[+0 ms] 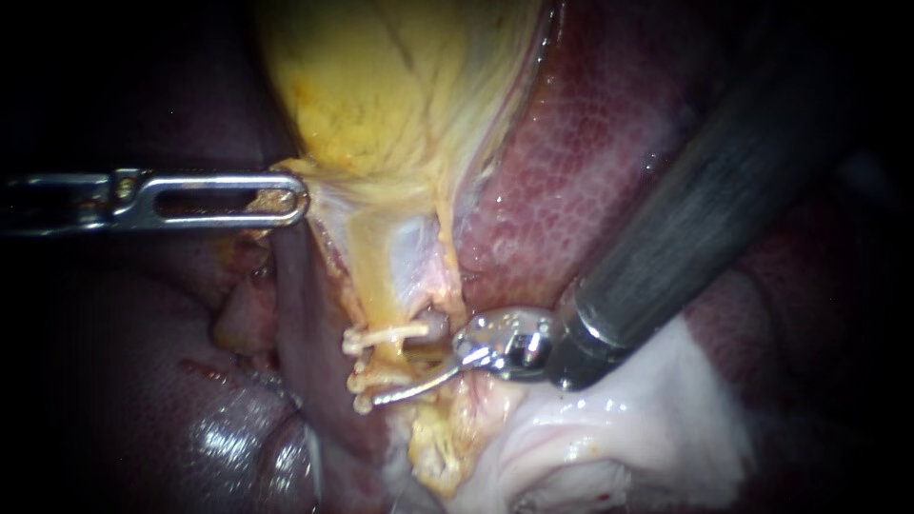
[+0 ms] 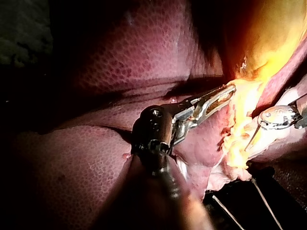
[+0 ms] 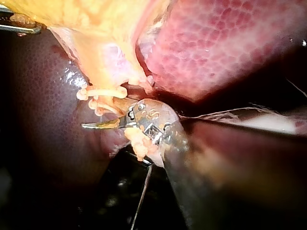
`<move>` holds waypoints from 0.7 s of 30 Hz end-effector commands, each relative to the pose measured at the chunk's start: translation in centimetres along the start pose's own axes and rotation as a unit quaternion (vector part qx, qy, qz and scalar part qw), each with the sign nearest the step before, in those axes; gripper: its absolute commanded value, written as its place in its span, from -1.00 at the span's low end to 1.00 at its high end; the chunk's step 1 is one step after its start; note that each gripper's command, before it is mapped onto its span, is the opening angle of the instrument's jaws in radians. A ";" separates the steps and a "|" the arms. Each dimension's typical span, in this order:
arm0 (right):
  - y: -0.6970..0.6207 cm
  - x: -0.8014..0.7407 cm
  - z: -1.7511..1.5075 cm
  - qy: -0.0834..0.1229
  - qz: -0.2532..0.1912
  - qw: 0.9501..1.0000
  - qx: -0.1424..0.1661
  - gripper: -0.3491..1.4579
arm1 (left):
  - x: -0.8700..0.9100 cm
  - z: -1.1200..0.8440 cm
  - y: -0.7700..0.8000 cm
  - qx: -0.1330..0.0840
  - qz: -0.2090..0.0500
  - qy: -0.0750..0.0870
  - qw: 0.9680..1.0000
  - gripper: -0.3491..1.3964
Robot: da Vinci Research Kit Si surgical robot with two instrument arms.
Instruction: Go to the cutting position left tube
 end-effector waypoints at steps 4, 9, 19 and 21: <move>0.01 0.03 0.06 0.008 0.005 1.000 0.019 0.71 | 0.00 0.01 0.00 -0.001 0.000 0.000 1.000 -1.00; 0.03 0.09 0.14 0.015 0.005 0.999 0.028 0.69 | 0.00 0.02 0.00 -0.001 0.000 0.000 1.000 -1.00; 0.07 0.13 0.21 0.018 0.005 0.999 0.027 0.69 | 0.00 0.02 -0.01 -0.001 0.000 0.000 1.000 -1.00; 0.07 0.13 0.22 0.018 0.005 0.999 0.027 0.69 | 0.00 0.02 -0.01 -0.001 0.000 0.000 1.000 -1.00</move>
